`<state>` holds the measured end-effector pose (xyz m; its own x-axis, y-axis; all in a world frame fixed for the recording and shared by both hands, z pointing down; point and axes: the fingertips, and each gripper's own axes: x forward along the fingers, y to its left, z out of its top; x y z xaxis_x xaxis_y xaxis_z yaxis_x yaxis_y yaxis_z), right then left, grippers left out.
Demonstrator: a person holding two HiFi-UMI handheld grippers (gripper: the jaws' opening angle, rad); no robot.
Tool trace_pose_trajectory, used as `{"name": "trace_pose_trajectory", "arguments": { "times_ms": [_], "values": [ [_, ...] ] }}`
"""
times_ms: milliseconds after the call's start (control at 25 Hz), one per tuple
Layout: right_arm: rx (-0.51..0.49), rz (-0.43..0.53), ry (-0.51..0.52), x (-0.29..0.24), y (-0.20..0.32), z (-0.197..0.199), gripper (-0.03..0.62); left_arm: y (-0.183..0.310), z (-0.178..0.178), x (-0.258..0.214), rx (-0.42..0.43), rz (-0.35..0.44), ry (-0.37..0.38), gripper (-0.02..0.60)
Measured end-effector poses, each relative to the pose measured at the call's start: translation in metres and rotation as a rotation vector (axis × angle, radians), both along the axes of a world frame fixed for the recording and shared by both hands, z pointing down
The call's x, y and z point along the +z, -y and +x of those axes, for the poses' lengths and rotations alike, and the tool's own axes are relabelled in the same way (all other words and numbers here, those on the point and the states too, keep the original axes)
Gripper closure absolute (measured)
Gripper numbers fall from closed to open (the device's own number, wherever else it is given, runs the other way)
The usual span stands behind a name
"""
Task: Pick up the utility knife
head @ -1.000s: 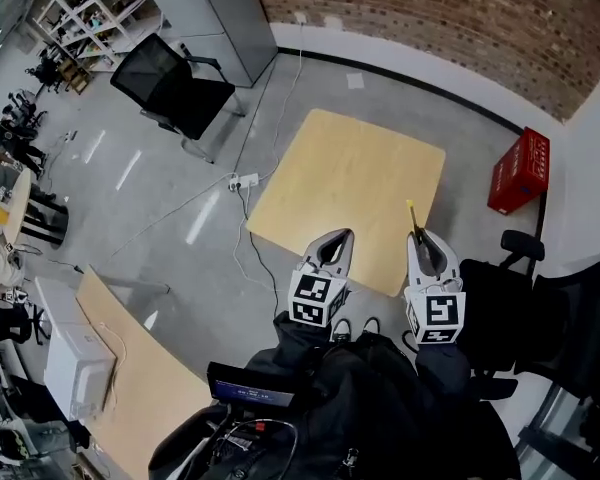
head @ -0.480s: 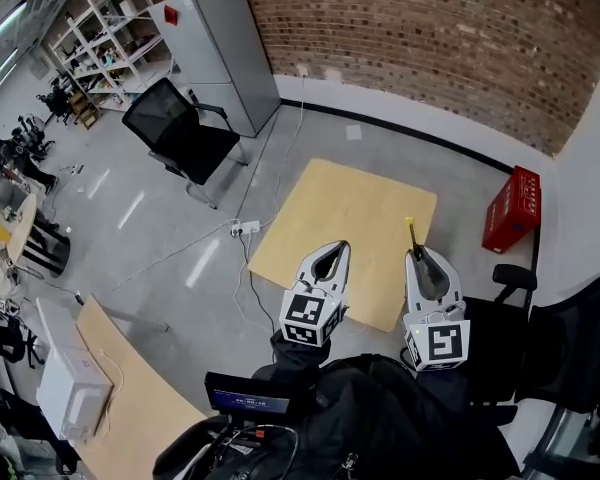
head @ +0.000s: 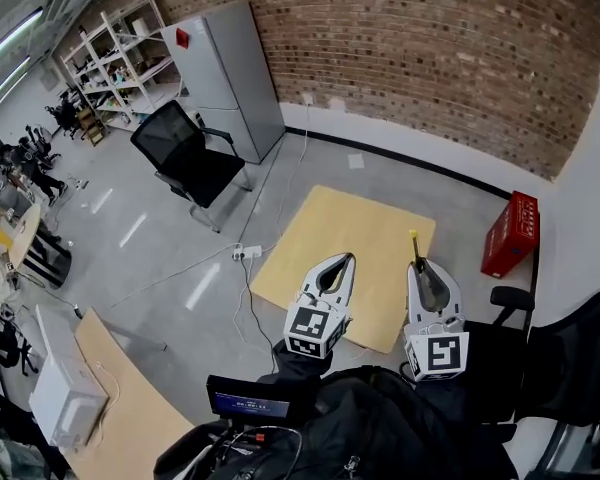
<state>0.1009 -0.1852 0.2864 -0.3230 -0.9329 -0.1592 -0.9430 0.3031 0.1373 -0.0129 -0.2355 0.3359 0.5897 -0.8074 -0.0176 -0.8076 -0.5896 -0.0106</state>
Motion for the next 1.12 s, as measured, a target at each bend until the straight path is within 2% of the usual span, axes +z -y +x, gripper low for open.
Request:
{"name": "trace_pose_trajectory", "arguments": {
  "times_ms": [400,1120],
  "values": [
    [-0.004,0.062,-0.002,-0.014,-0.009,0.001,0.525,-0.008,0.011,-0.024,0.028,0.103,-0.028,0.580],
    [-0.013,0.067,0.000,-0.011,0.000,0.000,0.525,0.000,0.006,-0.019,0.010,0.093,-0.023,0.580]
  ]
}}
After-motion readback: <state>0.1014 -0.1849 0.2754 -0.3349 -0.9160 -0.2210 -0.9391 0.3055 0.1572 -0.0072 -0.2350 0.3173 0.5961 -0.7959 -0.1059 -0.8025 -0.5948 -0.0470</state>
